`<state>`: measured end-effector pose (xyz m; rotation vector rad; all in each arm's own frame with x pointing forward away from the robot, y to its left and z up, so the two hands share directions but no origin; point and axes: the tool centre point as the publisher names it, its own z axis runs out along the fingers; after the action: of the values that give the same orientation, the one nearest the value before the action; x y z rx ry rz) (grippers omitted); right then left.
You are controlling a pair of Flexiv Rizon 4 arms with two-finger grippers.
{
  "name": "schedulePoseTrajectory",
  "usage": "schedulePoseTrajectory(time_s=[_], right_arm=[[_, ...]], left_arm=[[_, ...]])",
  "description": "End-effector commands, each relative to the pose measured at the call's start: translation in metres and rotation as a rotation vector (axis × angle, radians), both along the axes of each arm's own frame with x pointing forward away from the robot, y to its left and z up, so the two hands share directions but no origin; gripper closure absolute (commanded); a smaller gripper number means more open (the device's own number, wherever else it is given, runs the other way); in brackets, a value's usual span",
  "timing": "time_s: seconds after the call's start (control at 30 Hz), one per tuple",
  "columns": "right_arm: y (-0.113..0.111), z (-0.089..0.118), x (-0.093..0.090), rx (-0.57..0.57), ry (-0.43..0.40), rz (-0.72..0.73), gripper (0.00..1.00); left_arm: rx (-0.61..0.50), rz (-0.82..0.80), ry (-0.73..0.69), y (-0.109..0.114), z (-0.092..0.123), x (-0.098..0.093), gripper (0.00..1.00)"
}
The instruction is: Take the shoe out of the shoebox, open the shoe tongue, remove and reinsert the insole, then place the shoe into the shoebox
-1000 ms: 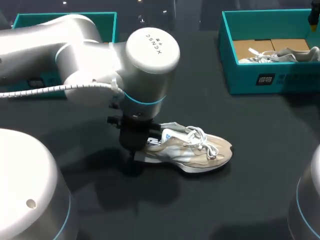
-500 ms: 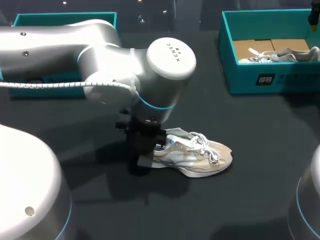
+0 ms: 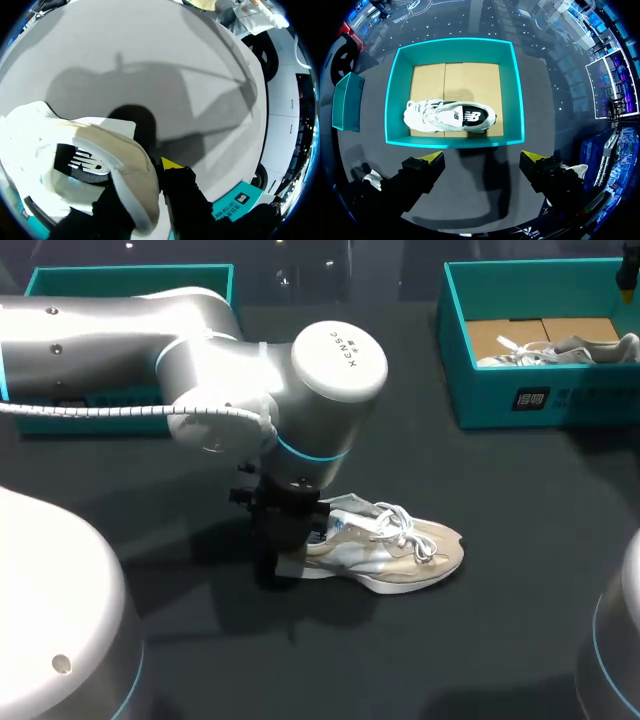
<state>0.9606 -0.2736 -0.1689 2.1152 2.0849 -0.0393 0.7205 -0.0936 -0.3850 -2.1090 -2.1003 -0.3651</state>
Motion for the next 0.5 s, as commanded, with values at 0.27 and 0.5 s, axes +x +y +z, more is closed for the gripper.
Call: schedulePoseTrajectory(time_s=[0.27, 0.5], right_arm=[[0.0, 0.0, 0.0, -0.001, 0.001, -0.002, 0.0], [0.0, 0.0, 0.0, -0.001, 0.001, -0.002, 0.0]], left_arm=[[-0.124, 0.036, -0.048, 0.008, 0.032, -0.002, 0.0], [-0.292, 0.187, 0.087, 0.026, 0.09, -0.003, 0.0]])
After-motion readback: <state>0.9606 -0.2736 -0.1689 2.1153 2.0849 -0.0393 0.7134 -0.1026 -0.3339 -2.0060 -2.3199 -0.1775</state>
